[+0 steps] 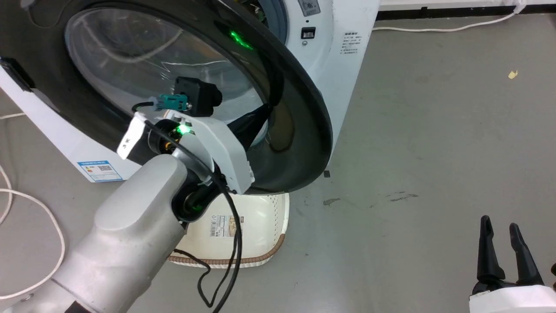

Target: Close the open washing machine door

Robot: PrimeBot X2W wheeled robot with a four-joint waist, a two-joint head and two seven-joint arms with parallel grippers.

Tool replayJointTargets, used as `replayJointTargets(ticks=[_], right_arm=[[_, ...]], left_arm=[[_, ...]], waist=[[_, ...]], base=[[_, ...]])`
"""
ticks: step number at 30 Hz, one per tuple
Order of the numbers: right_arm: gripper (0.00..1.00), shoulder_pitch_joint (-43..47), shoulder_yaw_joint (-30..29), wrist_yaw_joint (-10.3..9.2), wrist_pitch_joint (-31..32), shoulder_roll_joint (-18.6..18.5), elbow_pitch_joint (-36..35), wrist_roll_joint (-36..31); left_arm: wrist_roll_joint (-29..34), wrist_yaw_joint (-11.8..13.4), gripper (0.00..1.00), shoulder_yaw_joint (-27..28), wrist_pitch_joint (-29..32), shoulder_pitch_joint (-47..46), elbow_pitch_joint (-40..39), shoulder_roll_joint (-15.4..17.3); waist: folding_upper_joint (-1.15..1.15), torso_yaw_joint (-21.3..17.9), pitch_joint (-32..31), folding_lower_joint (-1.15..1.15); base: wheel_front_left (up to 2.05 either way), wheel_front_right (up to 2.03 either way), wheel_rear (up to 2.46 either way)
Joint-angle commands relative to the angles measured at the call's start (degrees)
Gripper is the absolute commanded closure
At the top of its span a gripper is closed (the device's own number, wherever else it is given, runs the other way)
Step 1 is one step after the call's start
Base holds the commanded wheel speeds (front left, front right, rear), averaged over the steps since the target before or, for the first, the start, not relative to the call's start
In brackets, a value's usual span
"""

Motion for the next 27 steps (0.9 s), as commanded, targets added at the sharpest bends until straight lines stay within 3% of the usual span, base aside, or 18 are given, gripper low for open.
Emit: replayJointTargets(ticks=[1, 8, 13, 17, 21, 23, 24, 27], right_arm=[[0.0, -0.58, -0.01, 0.05, -0.24, -0.01, -0.23, -0.06], [0.0, 0.43, -0.39, 0.05, -0.24, -0.01, 0.21, -0.87], [0.0, 1.29, -0.37, 0.05, -0.24, -0.01, 0.78, -1.44], [0.0, 1.8, 0.4, 0.05, -0.24, -0.01, 1.3, -1.72], [0.0, 2.19, 1.09, 0.05, -0.24, -0.01, 1.6, -1.61], [0.0, 2.23, 1.26, 0.05, -0.24, -0.01, 1.6, -1.52], [0.0, 2.27, 1.6, 0.05, -0.24, -0.01, 1.61, -1.4], [0.0, 2.49, 1.95, 0.05, -0.24, -0.01, 1.35, -1.19]], left_arm=[[-0.71, -0.11, 1.0, -0.62, 0.36, -0.6, 0.32, -0.34], [-7.26, -0.28, 1.0, 0.01, 3.65, 0.46, -2.57, 0.85], [-8.95, 0.11, 1.0, 4.5, -1.47, 1.36, -4.89, 4.02], [-6.92, 3.24, 1.0, 8.26, -8.8, 3.1, -5.12, 7.03], [-2.68, 7.95, 1.0, 11.16, -16.28, 6.41, -5.32, 10.9], [-1.35, 9.35, 1.0, 12.04, -17.37, 7.48, -5.61, 11.95], [1.33, 11.98, 1.0, 14.19, -18.54, 10.08, -6.75, 13.65], [6.48, 15.4, 1.0, 19.04, -18.91, 14.9, -10.39, 15.06]], waist=[[0.0, 0.47, -0.4, -0.01], [0.0, 4.22, -3.9, -0.01], [0.0, 7.44, -7.02, -0.01], [0.0, 9.45, -9.34, -0.01], [0.0, 10.76, -10.86, -0.01], [0.0, 10.97, -11.07, -0.01], [0.0, 11.32, -11.42, -0.01], [0.0, 11.68, -11.63, -0.01]], base=[[0.0, 0.0, 0.0], [0.0, 0.0, 0.0], [0.0, 0.0, 0.0], [0.0, 0.0, 0.0], [0.0, 0.0, 0.0], [0.0, 0.0, 0.0], [0.0, 0.0, 0.0], [0.0, 0.0, 0.0]])
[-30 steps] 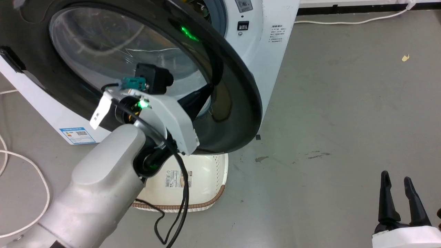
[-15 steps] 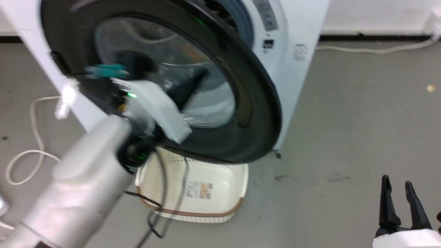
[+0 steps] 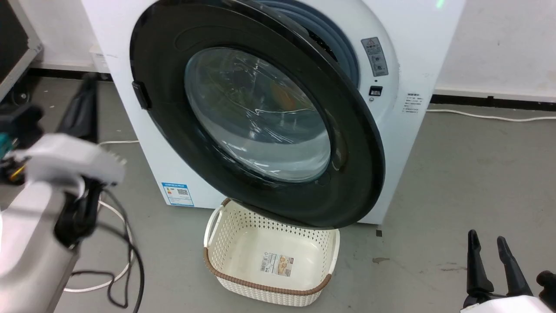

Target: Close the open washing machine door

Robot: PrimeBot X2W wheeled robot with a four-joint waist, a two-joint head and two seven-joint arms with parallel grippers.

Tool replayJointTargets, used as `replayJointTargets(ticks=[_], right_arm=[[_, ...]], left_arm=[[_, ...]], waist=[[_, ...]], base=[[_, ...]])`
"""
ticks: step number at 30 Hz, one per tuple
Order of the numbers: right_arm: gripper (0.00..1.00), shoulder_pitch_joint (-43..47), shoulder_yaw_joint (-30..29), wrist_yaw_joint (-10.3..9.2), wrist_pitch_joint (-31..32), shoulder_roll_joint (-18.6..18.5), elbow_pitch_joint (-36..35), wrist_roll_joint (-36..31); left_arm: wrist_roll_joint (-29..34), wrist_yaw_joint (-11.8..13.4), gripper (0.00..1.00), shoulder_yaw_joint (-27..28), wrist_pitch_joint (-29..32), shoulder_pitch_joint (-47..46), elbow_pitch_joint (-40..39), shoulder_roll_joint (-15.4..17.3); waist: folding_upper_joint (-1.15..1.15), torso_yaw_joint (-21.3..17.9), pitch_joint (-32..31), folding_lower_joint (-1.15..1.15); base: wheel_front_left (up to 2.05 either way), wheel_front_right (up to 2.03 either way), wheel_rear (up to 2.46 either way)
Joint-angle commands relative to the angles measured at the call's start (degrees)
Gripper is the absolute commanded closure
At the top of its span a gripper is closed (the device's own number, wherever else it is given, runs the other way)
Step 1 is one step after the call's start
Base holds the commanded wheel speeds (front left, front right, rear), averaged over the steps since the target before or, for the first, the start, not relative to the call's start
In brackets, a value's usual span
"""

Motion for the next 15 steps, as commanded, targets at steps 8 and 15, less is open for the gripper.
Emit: replayJointTargets(ticks=[8, 15], right_arm=[[0.0, 1.14, 1.06, 0.05, -0.24, -0.03, -1.24, 0.43], [0.0, 2.07, 2.15, 0.05, -0.24, -0.03, -2.19, 0.91]], left_arm=[[15.03, 1.76, 1.0, 14.13, -0.29, 18.53, -11.28, -6.3], [21.58, -1.22, 1.0, 21.5, -0.3, 27.86, -13.86, -14.56]], waist=[[0.0, -0.1, -0.04, 0.01], [0.0, -1.3, -0.01, 0.01]], base=[[0.0, 0.0, 0.0], [0.0, 0.0, 0.0]])
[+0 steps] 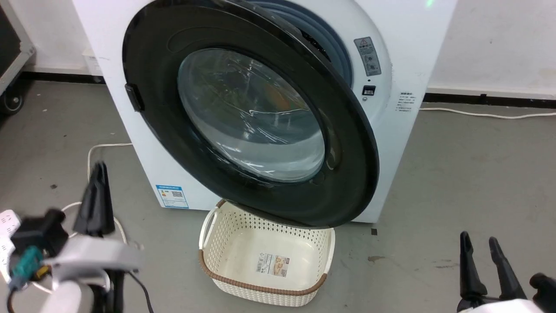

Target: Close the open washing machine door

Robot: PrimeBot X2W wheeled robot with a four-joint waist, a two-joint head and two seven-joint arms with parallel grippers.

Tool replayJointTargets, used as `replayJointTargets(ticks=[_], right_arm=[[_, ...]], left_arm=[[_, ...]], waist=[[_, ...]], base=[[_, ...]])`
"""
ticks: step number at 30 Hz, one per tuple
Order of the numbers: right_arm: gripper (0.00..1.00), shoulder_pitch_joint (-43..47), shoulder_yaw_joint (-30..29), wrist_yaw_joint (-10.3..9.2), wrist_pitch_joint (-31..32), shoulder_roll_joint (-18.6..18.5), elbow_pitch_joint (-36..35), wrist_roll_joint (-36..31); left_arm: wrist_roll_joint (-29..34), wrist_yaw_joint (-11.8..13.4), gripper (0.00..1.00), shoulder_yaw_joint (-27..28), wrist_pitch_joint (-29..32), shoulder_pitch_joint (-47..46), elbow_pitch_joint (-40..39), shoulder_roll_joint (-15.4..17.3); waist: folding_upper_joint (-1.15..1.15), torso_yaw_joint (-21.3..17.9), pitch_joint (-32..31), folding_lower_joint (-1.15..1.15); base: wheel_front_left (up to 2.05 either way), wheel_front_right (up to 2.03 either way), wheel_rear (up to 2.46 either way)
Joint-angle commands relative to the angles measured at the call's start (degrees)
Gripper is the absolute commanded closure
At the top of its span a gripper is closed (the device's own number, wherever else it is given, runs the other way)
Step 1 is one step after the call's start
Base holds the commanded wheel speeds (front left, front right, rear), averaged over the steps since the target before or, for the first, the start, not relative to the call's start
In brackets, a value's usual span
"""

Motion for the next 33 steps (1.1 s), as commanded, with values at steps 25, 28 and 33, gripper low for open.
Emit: replayJointTargets(ticks=[25, 28, 33], right_arm=[[1.0, 2.91, 3.14, 0.05, -0.24, -0.03, 0.52, 0.09], [1.0, 2.81, 3.13, 0.05, -0.24, -0.03, 0.62, -0.24], [1.0, 2.31, 2.47, 0.05, -0.24, -0.03, 0.5, -3.81]], left_arm=[[4.88, -7.56, 0.0, 1.8, -0.25, 6.76, 10.09, -9.88], [5.43, -7.72, 0.0, 2.19, -0.25, 6.69, 10.14, -10.27], [6.2, -8.05, 0.0, 2.69, -0.25, 6.66, 10.33, -10.82]], waist=[[0.0, -0.21, 0.28, 0.01], [0.0, -0.04, 0.2, 0.01], [0.0, 0.22, 0.09, 0.01]], base=[[0.0, 0.0, 0.0], [0.0, 0.0, 0.0], [0.0, 0.0, 0.0]])
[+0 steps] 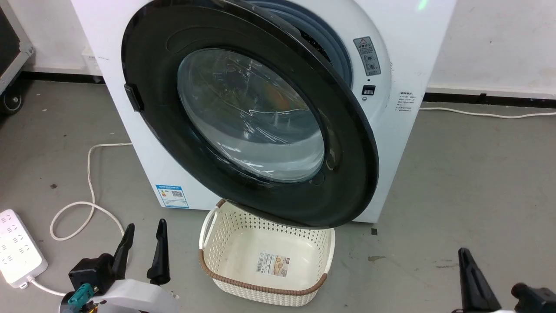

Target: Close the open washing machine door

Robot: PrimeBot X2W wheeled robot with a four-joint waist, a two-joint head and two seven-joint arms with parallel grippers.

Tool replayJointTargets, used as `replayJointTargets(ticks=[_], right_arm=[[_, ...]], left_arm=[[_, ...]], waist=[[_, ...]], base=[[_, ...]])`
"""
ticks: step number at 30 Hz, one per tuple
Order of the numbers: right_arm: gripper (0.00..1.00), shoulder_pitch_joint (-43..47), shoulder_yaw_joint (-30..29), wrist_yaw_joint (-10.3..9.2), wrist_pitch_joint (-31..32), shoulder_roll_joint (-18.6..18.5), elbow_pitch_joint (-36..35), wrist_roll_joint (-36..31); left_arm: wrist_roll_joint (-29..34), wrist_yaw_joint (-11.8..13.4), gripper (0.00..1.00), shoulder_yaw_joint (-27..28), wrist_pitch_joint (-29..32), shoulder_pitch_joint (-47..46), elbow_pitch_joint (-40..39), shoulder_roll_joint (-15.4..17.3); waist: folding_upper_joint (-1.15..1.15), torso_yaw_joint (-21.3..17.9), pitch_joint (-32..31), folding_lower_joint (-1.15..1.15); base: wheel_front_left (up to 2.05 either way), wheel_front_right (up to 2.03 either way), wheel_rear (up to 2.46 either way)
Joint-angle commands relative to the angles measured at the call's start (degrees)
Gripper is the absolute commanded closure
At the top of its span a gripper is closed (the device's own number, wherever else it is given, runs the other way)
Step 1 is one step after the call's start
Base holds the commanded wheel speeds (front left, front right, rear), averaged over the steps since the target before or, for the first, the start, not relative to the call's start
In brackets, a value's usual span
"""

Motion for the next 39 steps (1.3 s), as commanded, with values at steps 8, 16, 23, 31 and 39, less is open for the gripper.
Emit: replayJointTargets(ticks=[8, 16, 23, 31, 39], right_arm=[[1.0, -7.26, 4.73, 0.05, 2.2, -0.03, -5.7, -10.56], [1.0, -15.71, 12.45, 0.05, 11.18, -0.03, -3.0, -11.94], [1.0, -21.83, 8.81, 0.05, 11.33, -0.03, 3.02, -12.55], [1.0, -26.86, 4.29, 0.05, 9.15, -0.03, 7.5, -12.32], [1.0, -33.59, -1.58, 0.05, 7.65, -0.03, 11.11, -13.91]], left_arm=[[0.84, -0.47, 0.0, 1.59, -0.25, 0.19, -0.34, -0.75], [1.09, -1.18, 0.0, 2.55, -0.25, -0.84, -1.31, -1.02], [1.41, -2.22, 0.0, 3.11, -0.25, -2.8, -1.9, -1.33], [1.96, -3.38, 0.0, 3.89, -0.25, -4.49, -1.84, -2.03], [2.58, -4.52, 0.0, 4.96, -0.25, -6.2, -2.14, -2.22]], waist=[[0.0, 0.4, 0.6, 0.0], [0.0, 2.67, 3.15, 0.0], [0.0, 5.01, 6.99, 0.0], [0.0, 6.23, 9.76, 0.0], [0.0, 6.65, 13.22, 0.0]], base=[[0.0, 0.0, 0.0], [0.0, 0.0, 0.0], [0.0, 0.0, 0.0], [0.0, 0.0, 0.0], [0.0, 0.0, 0.0]])
